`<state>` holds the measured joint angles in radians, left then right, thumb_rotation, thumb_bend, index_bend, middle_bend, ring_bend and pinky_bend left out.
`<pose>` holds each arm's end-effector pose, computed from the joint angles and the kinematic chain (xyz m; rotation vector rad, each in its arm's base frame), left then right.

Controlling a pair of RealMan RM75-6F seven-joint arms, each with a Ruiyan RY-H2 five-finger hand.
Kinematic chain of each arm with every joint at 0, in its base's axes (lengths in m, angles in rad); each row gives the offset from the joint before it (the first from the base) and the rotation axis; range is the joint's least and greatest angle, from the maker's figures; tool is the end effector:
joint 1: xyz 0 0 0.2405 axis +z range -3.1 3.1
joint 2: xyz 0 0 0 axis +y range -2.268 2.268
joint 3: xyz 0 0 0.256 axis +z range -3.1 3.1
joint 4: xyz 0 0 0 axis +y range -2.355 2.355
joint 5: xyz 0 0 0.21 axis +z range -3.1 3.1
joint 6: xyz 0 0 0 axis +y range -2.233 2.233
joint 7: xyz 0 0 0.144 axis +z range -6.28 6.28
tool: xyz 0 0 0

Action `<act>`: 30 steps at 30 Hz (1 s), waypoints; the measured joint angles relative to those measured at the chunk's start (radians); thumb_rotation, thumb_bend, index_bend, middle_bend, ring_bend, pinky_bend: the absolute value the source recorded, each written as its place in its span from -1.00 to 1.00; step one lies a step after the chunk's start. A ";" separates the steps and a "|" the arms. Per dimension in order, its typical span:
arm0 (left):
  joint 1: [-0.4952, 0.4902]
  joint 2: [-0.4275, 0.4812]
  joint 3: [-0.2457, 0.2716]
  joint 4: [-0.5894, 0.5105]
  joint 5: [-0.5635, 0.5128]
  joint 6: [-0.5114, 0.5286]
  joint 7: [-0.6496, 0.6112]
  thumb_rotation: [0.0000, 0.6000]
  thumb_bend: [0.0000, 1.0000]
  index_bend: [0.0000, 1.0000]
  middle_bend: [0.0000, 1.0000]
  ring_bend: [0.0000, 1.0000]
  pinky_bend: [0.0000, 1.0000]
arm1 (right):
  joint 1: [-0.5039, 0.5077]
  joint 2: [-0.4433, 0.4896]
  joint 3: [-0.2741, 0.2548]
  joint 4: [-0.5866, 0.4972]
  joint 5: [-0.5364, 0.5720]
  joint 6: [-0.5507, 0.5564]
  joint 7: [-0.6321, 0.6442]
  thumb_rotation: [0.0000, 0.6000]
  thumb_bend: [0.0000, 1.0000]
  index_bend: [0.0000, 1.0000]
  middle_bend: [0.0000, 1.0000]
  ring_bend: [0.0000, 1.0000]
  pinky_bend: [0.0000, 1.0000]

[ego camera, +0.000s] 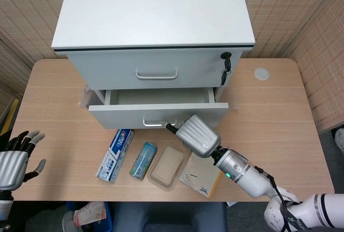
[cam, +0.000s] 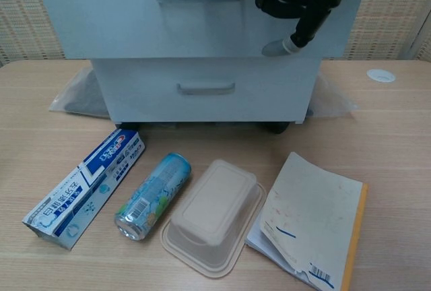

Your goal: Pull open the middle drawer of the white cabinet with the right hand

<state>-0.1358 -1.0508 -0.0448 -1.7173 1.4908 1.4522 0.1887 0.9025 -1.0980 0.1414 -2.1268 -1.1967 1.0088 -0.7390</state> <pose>-0.2888 0.1934 0.1662 -1.4811 -0.7825 -0.8068 -0.0310 -0.2812 0.0842 2.1731 -0.3298 0.9819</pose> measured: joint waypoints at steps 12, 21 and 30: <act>-0.002 0.001 0.000 -0.001 0.001 -0.001 0.000 1.00 -0.37 -0.63 -0.66 -0.77 -0.63 | -0.043 0.025 -0.039 -0.056 -0.110 0.026 -0.003 1.00 -0.55 -0.63 0.65 0.53 0.33; -0.005 0.002 -0.002 -0.005 0.002 -0.003 0.006 1.00 -0.37 -0.63 -0.66 -0.77 -0.63 | -0.076 0.039 -0.057 -0.081 -0.186 0.037 0.004 1.00 -0.55 -0.63 0.65 0.53 0.33; -0.008 0.001 -0.002 -0.007 0.000 -0.009 0.010 1.00 -0.37 -0.64 -0.66 -0.77 -0.63 | -0.102 0.037 -0.056 -0.076 -0.250 0.054 0.036 1.00 -0.55 -0.63 0.58 0.51 0.33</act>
<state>-0.1439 -1.0497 -0.0467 -1.7239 1.4905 1.4436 0.1987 0.8004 -1.0610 0.0850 -2.2028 -1.4468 1.0626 -0.7026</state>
